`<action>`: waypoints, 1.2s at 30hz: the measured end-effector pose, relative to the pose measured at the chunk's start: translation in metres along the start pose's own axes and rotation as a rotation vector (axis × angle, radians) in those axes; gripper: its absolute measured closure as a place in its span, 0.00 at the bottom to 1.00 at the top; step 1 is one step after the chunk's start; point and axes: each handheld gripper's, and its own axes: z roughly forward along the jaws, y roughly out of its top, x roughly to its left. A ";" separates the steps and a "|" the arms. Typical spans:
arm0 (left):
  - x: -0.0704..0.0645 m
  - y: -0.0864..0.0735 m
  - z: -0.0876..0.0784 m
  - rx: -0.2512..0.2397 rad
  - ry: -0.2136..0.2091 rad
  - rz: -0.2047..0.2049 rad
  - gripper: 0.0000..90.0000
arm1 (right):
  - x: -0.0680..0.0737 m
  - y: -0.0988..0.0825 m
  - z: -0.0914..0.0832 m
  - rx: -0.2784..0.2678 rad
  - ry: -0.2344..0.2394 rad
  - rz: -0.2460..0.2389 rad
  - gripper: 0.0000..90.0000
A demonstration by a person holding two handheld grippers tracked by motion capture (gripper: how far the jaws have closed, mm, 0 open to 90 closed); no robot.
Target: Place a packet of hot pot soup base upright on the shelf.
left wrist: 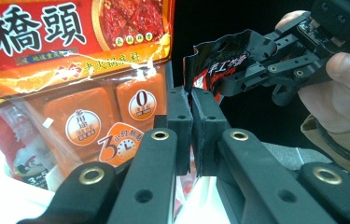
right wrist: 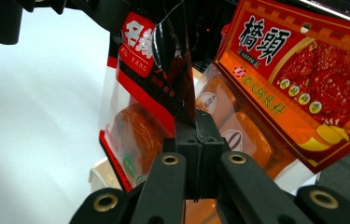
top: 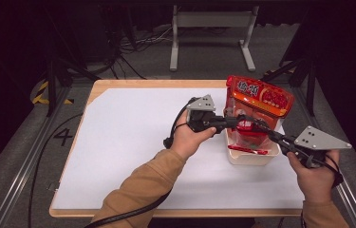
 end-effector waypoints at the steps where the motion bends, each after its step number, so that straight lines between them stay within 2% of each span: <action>1: 0.000 0.000 0.001 0.004 -0.002 0.000 0.97 | 0.000 -0.001 0.000 0.002 0.002 0.005 1.00; 7: 0.002 -0.004 0.005 0.023 -0.004 -0.017 0.96 | -0.001 -0.002 0.000 0.025 0.002 0.016 1.00; 13: 0.004 -0.008 0.009 0.048 -0.011 -0.030 0.96 | -0.002 -0.006 0.003 0.068 0.026 0.054 1.00; 17: 0.004 -0.010 0.011 0.068 -0.021 -0.039 0.95 | -0.004 -0.007 0.003 0.073 0.019 0.065 1.00; 30: 0.003 -0.018 0.021 0.136 -0.044 -0.065 0.95 | -0.009 -0.015 0.009 0.153 0.033 0.144 0.98; 36: 0.004 -0.019 0.022 0.152 -0.033 -0.064 0.95 | -0.008 -0.014 0.009 0.155 0.037 0.128 0.96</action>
